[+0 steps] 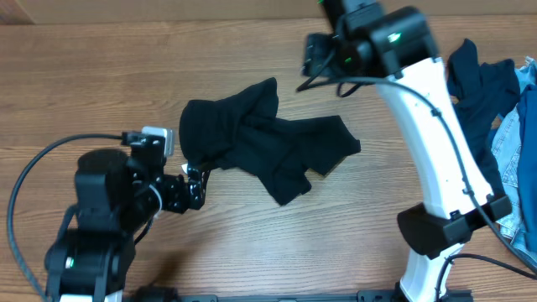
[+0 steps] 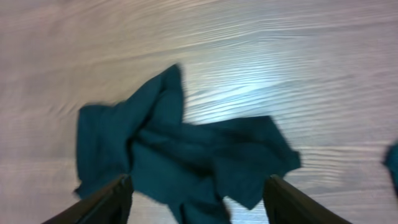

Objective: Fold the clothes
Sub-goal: 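Reach the left gripper to the shirt and grasp its left edge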

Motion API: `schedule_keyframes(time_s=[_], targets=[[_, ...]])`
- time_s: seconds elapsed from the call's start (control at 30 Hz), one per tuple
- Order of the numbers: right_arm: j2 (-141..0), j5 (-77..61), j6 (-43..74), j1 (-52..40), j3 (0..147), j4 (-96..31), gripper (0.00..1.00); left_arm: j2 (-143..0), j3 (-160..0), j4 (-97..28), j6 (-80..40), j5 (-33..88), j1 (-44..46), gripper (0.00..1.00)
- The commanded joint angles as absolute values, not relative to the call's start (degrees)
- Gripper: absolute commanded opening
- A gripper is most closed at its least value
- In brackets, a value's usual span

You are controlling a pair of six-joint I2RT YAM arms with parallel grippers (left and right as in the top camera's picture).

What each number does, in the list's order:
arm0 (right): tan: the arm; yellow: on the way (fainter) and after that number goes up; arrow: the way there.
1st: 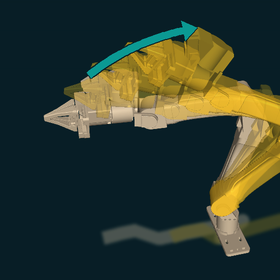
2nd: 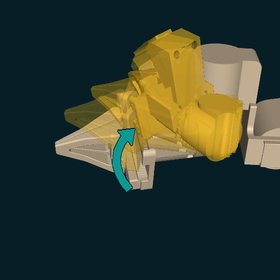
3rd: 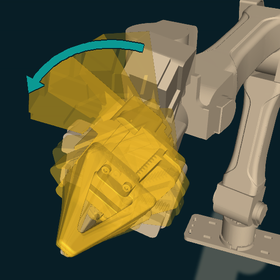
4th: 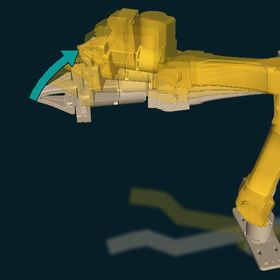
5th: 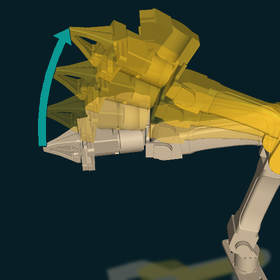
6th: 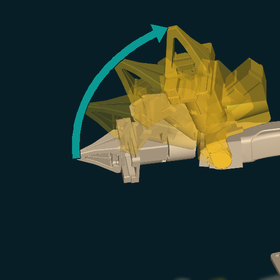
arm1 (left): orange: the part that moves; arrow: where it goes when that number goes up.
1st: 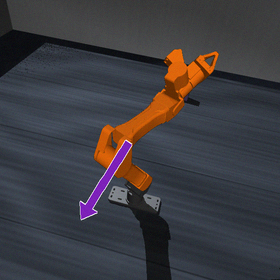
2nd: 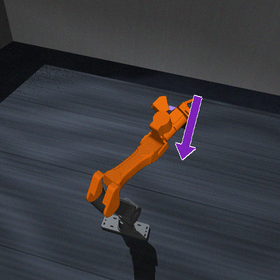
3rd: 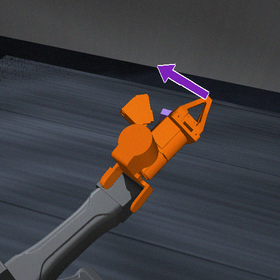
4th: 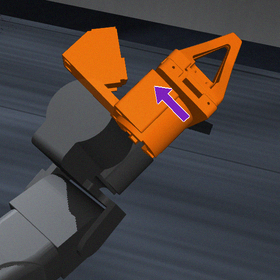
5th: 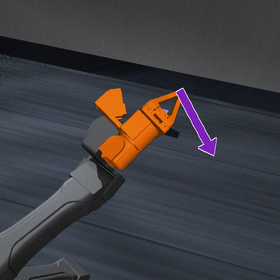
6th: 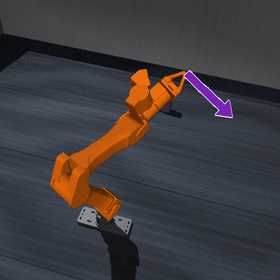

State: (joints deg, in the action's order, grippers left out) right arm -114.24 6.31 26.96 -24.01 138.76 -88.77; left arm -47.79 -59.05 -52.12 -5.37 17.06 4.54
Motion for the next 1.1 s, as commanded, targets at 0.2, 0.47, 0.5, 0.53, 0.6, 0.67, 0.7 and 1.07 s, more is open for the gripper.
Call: schedule_keyframes(time_s=[0.2, 0.47, 0.5, 0.53, 0.6, 0.67, 0.7, 1.07], targets=[[-112.9, -0.1, 26.5, -14.0, 139.9, -93.2, 0.8, -77.7, -59.9, -46.7, -2.7, 11.9, 4.9, 0.84], [-112.9, -0.1, 25.0, -14.1, 139.9, -93.3, 0.8, -91.1, -59.9, -41.4, 4.4, 10.8, 5.0, 0.58], [-112.9, -0.1, 25.0, -14.1, 139.9, -93.4, 0.8, -91.5, -59.9, -39.3, 4.9, 8.6, 5.0, 0.53], [-112.9, -0.1, 25.0, -14.1, 139.9, -93.4, 0.8, -91.6, -59.9, -36.7, 6.4, 6.5, 5.0, 0.5], [-112.9, -0.1, 25.0, -14.1, 139.9, -93.6, 0.8, -91.6, -59.9, -34.3, 7.7, 5.8, 5.0, 0.5], [-112.9, -0.1, 25.0, -14.1, 139.9, -94.0, 0.8, -91.6, -59.9, -33.8, 8.9, 5.7, 5.0, 0.53], [-112.9, -0.1, 25.0, -14.1, 139.9, -94.2, 0.8, -91.6, -59.9, -34.0, 8.9, 5.7, 5.0, 0.56], [-112.9, -0.1, 25.0, -14.1, 139.9, -95.2, 0.79, -95.0, -60.1, -35.2, 15.8, 6.7, 5.3, 0.04]])
